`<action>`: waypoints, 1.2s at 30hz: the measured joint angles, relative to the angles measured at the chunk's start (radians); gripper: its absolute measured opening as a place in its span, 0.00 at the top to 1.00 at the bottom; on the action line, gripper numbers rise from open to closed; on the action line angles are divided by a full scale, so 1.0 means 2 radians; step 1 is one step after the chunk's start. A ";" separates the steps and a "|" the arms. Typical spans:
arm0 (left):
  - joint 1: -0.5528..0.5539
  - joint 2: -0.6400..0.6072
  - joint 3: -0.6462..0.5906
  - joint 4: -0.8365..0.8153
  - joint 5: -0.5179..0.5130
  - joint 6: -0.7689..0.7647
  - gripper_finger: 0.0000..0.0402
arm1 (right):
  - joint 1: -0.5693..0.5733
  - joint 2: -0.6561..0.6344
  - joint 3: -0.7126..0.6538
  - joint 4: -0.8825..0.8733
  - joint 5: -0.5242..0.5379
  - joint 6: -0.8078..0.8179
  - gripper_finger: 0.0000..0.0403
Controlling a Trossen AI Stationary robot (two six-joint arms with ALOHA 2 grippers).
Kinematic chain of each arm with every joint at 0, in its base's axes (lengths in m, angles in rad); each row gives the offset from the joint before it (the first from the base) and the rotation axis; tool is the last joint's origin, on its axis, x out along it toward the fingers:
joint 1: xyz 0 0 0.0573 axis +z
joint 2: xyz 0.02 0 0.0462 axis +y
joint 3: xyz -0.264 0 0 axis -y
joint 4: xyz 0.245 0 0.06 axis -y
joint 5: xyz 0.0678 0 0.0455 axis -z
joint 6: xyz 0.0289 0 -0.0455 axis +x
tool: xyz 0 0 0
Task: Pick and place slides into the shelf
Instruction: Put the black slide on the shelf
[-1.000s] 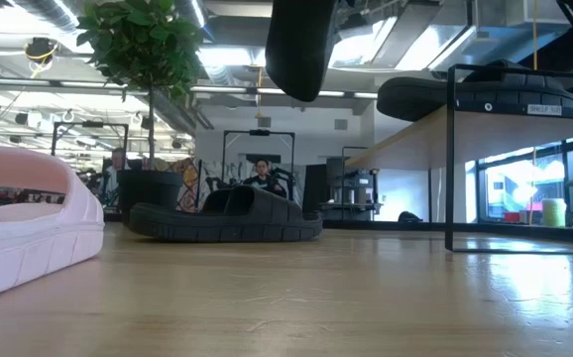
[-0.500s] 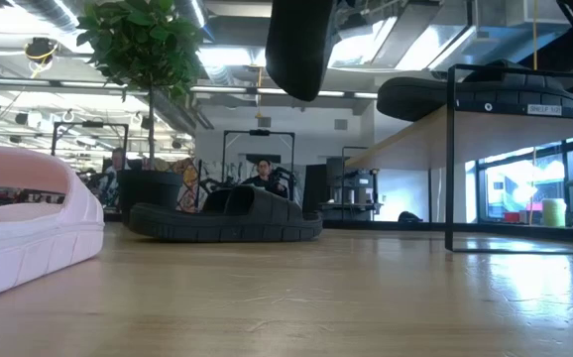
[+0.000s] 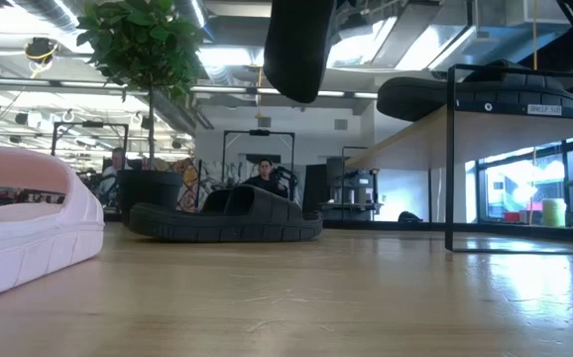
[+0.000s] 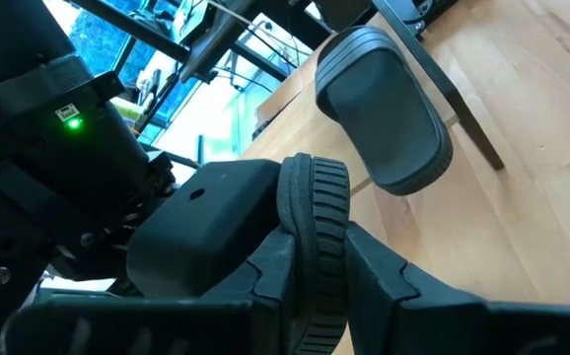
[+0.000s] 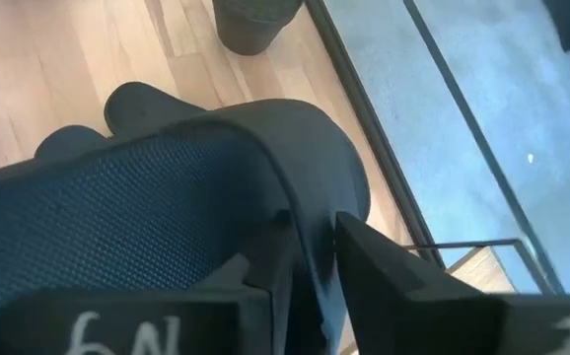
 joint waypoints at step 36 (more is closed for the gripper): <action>0.027 -0.002 0.000 -0.001 0.033 0.013 0.87 | 0.011 -0.123 0.008 -0.103 0.062 -0.010 0.32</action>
